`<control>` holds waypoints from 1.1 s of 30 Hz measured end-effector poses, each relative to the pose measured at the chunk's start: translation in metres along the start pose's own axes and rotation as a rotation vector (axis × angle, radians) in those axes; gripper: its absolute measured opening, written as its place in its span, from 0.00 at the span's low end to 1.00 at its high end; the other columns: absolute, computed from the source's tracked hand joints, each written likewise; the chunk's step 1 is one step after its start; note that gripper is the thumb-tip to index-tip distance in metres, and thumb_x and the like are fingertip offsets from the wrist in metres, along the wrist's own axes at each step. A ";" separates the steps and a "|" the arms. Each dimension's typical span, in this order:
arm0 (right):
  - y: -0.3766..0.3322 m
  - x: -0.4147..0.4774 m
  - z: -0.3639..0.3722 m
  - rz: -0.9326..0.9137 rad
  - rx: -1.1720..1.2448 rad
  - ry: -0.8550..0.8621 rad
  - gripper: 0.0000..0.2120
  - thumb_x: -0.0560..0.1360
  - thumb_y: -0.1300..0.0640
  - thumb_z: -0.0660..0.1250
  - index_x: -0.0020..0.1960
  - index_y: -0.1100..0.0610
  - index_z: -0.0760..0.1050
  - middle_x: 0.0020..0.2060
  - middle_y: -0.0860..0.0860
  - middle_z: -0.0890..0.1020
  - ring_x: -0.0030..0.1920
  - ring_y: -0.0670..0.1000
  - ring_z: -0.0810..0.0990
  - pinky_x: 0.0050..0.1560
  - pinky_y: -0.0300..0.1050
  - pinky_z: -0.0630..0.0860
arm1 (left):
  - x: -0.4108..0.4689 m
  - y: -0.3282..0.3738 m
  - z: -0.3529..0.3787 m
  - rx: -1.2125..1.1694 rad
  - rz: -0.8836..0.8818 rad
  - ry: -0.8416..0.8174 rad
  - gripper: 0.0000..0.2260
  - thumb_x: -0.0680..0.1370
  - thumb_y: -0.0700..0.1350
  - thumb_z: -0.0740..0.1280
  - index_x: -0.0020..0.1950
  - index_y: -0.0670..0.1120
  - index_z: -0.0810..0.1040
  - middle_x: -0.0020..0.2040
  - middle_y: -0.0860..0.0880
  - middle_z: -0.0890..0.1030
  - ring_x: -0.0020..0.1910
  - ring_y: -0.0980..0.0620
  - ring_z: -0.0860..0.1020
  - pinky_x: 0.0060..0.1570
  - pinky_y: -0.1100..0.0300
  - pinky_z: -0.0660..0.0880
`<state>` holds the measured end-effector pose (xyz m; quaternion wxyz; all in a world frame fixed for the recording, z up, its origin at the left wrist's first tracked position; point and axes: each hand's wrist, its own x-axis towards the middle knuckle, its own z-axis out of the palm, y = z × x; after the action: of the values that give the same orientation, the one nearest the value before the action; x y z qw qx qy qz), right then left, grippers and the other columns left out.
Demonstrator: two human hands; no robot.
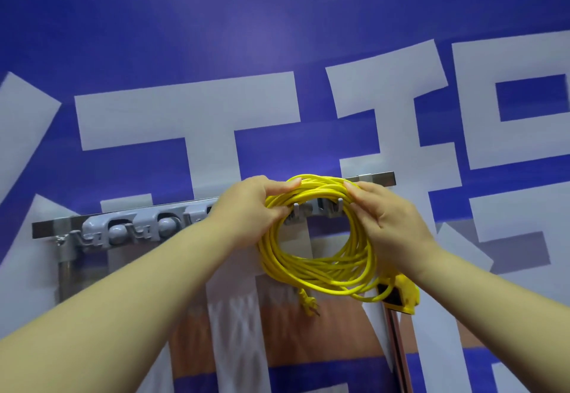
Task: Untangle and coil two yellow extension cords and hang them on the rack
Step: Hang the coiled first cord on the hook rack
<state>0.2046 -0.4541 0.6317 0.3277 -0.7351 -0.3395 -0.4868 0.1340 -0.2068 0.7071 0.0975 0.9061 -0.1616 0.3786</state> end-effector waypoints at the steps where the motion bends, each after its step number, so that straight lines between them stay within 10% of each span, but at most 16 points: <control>1: -0.002 -0.002 0.000 0.001 -0.019 -0.018 0.19 0.82 0.55 0.62 0.73 0.49 0.72 0.65 0.45 0.78 0.63 0.44 0.74 0.60 0.20 0.61 | -0.002 0.003 0.000 0.041 0.001 -0.005 0.23 0.78 0.53 0.69 0.71 0.68 0.69 0.47 0.52 0.75 0.50 0.49 0.75 0.48 0.56 0.70; 17: -0.042 0.000 -0.037 0.217 -0.238 -0.367 0.31 0.82 0.44 0.58 0.81 0.46 0.51 0.80 0.50 0.56 0.77 0.56 0.61 0.73 0.52 0.64 | -0.023 0.037 -0.020 0.222 -0.052 -0.215 0.39 0.76 0.66 0.65 0.81 0.60 0.50 0.80 0.49 0.59 0.77 0.44 0.61 0.71 0.42 0.66; 33: -0.047 0.027 -0.052 0.243 -0.054 -0.371 0.18 0.80 0.46 0.66 0.69 0.43 0.73 0.58 0.44 0.81 0.56 0.50 0.78 0.52 0.46 0.76 | -0.026 0.018 -0.007 0.129 -0.072 0.038 0.26 0.78 0.56 0.67 0.76 0.64 0.65 0.62 0.51 0.78 0.62 0.46 0.76 0.58 0.45 0.76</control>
<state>0.1479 -0.4654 0.6801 0.2961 -0.8561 -0.2894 -0.3093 0.1056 -0.2159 0.6947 0.0557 0.9083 -0.1024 0.4017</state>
